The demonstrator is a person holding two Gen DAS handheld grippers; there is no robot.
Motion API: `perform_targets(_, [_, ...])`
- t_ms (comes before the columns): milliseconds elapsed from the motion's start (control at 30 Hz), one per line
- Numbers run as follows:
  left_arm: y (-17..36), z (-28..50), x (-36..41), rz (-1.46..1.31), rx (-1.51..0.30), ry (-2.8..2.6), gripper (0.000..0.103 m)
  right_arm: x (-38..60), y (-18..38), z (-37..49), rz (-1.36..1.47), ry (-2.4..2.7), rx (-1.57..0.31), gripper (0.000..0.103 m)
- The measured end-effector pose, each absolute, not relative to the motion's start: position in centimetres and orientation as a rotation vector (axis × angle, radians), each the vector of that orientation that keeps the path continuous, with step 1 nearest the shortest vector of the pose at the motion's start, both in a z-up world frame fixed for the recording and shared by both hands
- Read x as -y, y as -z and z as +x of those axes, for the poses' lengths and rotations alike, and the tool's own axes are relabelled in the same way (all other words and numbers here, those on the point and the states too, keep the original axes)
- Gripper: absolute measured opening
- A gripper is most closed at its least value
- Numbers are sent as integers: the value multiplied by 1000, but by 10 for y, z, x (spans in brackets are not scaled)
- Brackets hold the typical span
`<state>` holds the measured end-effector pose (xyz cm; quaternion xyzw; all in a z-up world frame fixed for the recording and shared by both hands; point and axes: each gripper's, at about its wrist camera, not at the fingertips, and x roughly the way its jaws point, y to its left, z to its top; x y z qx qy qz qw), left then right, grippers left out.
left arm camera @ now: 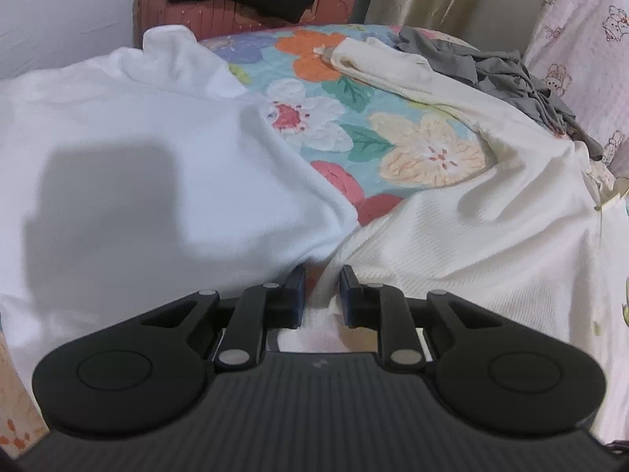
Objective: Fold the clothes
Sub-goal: 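Pinch the garment front with the right gripper while the left gripper pinches the hem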
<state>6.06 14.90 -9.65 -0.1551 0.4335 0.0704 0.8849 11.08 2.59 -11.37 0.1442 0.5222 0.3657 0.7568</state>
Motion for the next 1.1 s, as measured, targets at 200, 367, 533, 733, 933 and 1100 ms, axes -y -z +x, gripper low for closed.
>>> perform_targets(200, [95, 53, -154, -368, -924, -124, 43, -10, 104, 95, 83, -773, -1107, 5])
perform_targets(367, [89, 52, -142, -252, -900, -166, 49, -16, 123, 88, -11, -727, -1116, 6])
perform_targets(533, [94, 58, -126, -180, -929, -84, 75, -11, 126, 90, 28, -785, -1129, 6])
perform_targets(733, [122, 74, -120, -221, -1053, -33, 76, 1, 137, 92, 113, -786, -1192, 6])
perform_targets(933, [77, 43, -115, -122, -854, 34, 6, 8, 115, 83, 121, -865, -1141, 6])
perform_targets(1100, [92, 33, -140, -117, -942, -73, 7, 15, 116, 85, 54, -874, -1190, 4])
